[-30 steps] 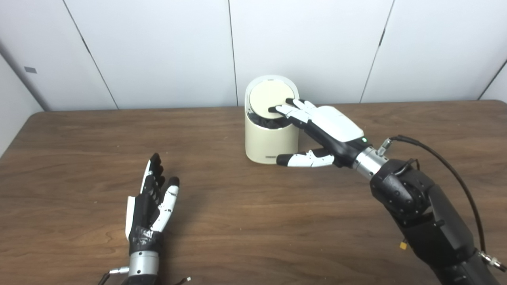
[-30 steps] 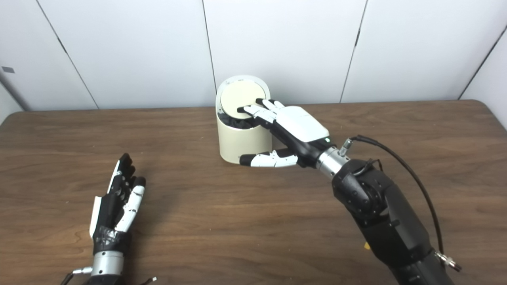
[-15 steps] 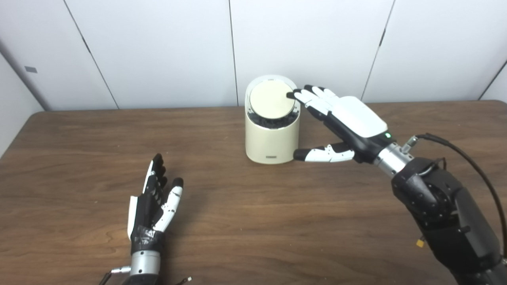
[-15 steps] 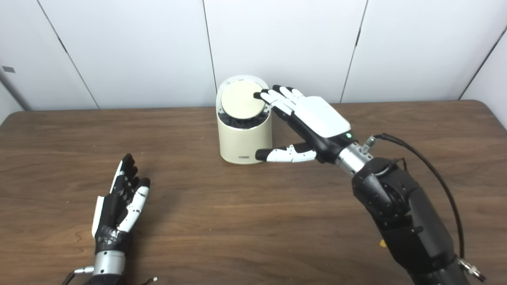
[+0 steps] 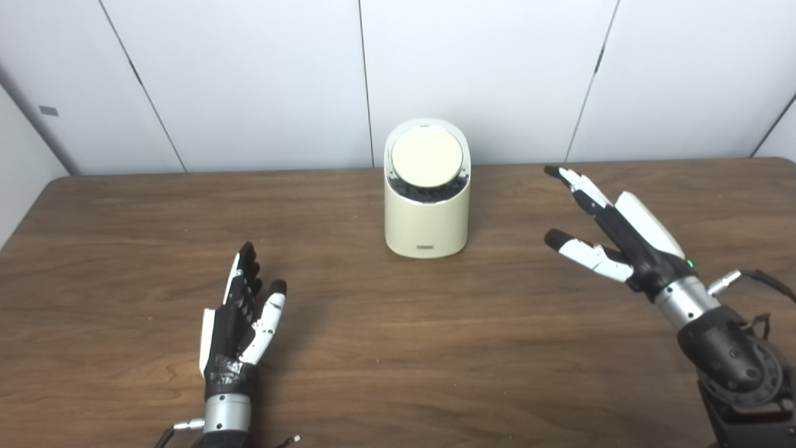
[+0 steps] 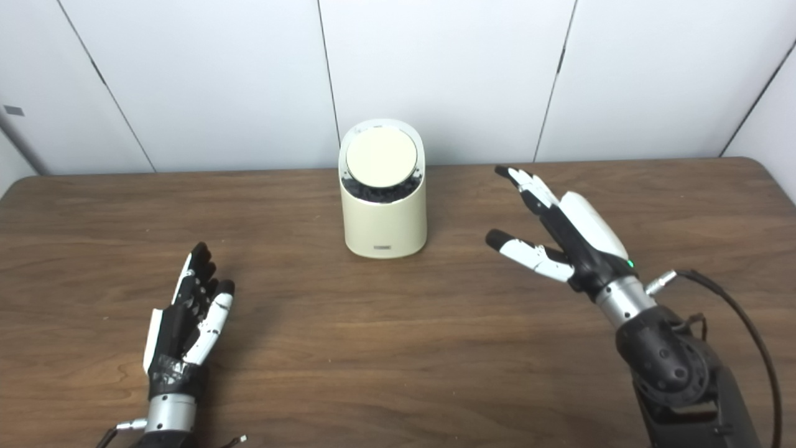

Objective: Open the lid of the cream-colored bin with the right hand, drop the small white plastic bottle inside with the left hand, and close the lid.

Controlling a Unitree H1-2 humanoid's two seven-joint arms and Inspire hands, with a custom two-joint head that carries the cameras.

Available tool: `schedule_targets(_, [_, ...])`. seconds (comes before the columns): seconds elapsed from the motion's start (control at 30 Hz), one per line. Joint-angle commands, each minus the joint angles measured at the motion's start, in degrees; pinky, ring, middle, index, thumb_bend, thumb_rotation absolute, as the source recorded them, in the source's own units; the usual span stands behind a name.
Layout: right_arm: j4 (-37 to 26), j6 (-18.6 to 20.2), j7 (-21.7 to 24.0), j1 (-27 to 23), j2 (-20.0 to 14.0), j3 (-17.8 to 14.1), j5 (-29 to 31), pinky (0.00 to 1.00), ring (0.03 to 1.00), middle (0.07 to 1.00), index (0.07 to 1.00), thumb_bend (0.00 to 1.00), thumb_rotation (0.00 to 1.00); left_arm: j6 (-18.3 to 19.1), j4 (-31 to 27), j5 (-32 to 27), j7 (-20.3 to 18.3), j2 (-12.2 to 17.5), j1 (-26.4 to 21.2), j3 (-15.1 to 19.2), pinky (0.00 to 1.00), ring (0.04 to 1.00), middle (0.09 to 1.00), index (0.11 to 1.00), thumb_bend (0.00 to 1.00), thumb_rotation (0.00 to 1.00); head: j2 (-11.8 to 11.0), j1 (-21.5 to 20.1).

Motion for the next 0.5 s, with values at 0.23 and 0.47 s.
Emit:
schedule_targets(0.23, [0.5,1.6,-3.7,4.7,7.0,-4.9,16.3,0.97,0.997,0.978,0.967,0.58,1.0,-1.4,0.7,-2.6,-1.1,-0.1,1.3,-0.1,1.0,0.981,0.99,0.999,0.4,0.57,0.8,-0.7])
schedule_targets(0.47, [0.0,2.6,-6.5,7.0,11.7,-4.9,20.2,0.97,0.98,0.97,0.955,0.57,1.0,-1.2,-1.5,-2.9,-1.5,0.6,2.5,-0.2,0.99,0.966,0.971,0.98,0.38,0.57,2.7,-0.8])
